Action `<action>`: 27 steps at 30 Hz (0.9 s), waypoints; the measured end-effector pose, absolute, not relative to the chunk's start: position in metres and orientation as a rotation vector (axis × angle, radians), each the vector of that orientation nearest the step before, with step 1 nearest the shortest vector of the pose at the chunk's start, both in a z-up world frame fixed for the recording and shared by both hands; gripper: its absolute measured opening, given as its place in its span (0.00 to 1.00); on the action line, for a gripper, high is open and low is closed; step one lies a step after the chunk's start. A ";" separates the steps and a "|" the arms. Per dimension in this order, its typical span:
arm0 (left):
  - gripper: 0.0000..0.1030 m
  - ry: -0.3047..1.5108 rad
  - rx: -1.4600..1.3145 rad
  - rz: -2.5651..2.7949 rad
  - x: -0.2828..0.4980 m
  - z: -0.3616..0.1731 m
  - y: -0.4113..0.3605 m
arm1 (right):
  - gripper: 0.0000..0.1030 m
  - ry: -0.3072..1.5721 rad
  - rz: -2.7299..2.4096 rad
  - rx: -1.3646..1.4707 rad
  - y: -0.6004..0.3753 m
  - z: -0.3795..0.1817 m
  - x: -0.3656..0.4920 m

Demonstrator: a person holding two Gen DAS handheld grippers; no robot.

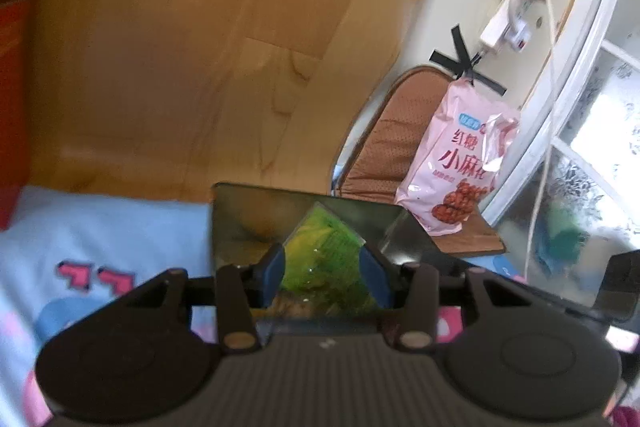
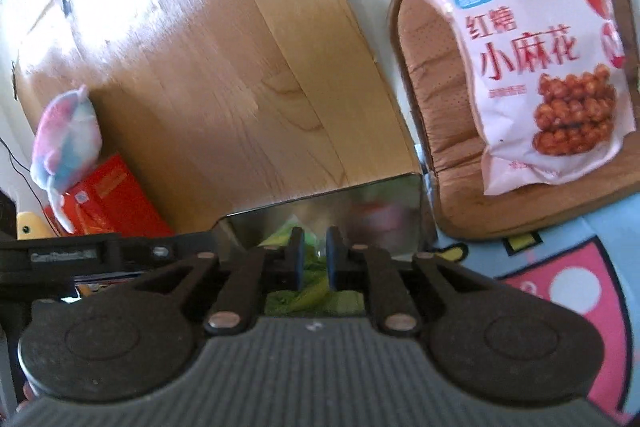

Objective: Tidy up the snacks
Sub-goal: 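Drop the green seaweed packet into the black tin with the left gripper, then grasp the white plastic cup with the left gripper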

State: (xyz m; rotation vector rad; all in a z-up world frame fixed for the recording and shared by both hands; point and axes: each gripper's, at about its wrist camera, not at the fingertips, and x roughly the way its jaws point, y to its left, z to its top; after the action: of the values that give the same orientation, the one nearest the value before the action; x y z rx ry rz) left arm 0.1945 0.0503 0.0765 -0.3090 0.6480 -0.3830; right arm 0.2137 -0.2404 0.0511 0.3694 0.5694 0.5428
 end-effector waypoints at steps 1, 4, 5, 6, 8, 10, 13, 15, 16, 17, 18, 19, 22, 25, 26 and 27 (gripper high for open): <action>0.40 0.647 -0.318 -0.384 0.185 0.077 0.057 | 0.15 0.568 0.544 0.378 -0.244 0.053 0.207; 0.43 0.634 -0.349 -0.402 0.135 0.075 0.083 | 0.15 0.586 0.583 0.432 -0.253 0.054 0.177; 0.43 0.636 -0.356 -0.402 0.121 0.071 0.089 | 0.15 0.601 0.619 0.444 -0.253 0.052 0.165; 0.43 0.641 -0.365 -0.403 0.107 0.067 0.095 | 0.17 0.622 0.665 0.445 -0.251 0.049 0.152; 0.43 0.662 -0.392 -0.399 0.075 0.053 0.109 | 0.24 0.664 0.759 0.418 -0.244 0.040 0.125; 0.43 0.678 -0.426 -0.385 0.053 0.044 0.123 | 0.30 0.692 0.836 0.364 -0.232 0.031 0.094; 0.44 0.675 -0.488 -0.371 0.022 0.032 0.137 | 0.30 0.685 0.914 0.246 -0.210 0.029 0.054; 0.47 0.648 -0.505 -0.363 0.005 0.030 0.142 | 0.33 0.649 0.961 0.148 -0.196 0.032 0.028; 0.47 0.634 -0.508 -0.360 -0.001 0.030 0.142 | 0.35 0.635 0.981 0.110 -0.189 0.033 0.019; 0.47 0.625 -0.511 -0.359 -0.007 0.030 0.142 | 0.37 0.625 1.001 0.072 -0.182 0.034 0.011; 0.47 0.623 -0.512 -0.358 -0.008 0.030 0.141 | 0.37 0.614 1.013 0.035 -0.176 0.034 0.006; 0.47 0.627 -0.510 -0.358 -0.010 0.029 0.139 | 0.37 0.602 1.015 -0.003 -0.168 0.035 0.003; 0.47 0.639 -0.485 -0.361 -0.014 0.027 0.133 | 0.38 0.587 1.008 -0.077 -0.148 0.035 0.004; 0.52 0.638 -0.426 -0.354 -0.017 0.027 0.123 | 0.39 0.579 0.999 -0.120 -0.138 0.029 0.008; 0.52 0.643 -0.394 -0.349 -0.016 0.027 0.118 | 0.40 0.576 0.996 -0.136 -0.137 0.027 0.006; 0.52 0.649 -0.371 -0.346 -0.015 0.026 0.114 | 0.40 0.573 0.988 -0.151 -0.135 0.025 0.006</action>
State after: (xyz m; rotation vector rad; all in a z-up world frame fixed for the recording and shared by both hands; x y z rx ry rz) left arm -0.0151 0.1138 0.0261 -0.3715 0.6491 -0.3458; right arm 0.0062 -0.1355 0.0247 -0.1512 0.5730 0.9883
